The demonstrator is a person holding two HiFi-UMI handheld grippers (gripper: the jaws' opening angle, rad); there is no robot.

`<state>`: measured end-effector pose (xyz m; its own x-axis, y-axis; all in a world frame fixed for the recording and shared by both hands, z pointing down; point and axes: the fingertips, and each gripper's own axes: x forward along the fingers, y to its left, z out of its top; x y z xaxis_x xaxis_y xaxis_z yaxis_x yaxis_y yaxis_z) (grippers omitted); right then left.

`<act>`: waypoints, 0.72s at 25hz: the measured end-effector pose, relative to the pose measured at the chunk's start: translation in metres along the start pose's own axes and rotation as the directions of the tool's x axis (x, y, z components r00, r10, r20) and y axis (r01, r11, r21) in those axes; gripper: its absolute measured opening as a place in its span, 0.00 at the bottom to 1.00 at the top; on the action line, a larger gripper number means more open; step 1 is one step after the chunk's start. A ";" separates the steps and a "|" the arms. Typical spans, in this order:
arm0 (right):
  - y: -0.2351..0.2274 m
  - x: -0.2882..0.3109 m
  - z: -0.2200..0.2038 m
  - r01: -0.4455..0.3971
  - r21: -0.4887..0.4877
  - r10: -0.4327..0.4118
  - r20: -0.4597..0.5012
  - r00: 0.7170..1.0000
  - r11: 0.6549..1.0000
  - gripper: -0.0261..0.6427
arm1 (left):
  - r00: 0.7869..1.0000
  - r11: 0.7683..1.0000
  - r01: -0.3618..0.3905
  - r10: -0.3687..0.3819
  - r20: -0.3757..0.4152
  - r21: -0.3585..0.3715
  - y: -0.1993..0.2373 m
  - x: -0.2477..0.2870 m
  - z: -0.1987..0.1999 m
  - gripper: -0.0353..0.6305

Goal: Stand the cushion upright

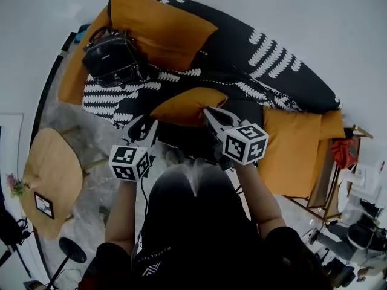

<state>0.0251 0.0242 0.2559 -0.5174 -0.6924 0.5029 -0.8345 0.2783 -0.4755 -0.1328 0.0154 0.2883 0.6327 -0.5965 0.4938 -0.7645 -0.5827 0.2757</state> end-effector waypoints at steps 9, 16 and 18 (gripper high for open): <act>-0.003 -0.039 0.031 0.019 -0.038 -0.016 0.071 0.997 0.999 0.04 | 0.995 0.995 0.099 -0.099 0.025 0.002 -0.030 0.025 0.026 0.33; -0.018 -0.067 0.040 0.060 -0.031 -0.056 0.115 0.992 0.998 0.04 | 0.978 0.979 0.204 -0.203 0.039 -0.025 -0.059 0.040 0.043 0.30; -0.024 -0.075 0.042 0.071 -0.022 -0.068 0.124 0.990 0.997 0.04 | 0.971 0.972 0.235 -0.235 0.036 -0.011 -0.071 0.045 0.048 0.25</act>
<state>0.0920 0.0417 0.1992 -0.4321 -0.7870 0.4404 -0.8731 0.2428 -0.4227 -0.0444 0.0032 0.2514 0.7986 -0.4624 0.3852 -0.5954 -0.7006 0.3934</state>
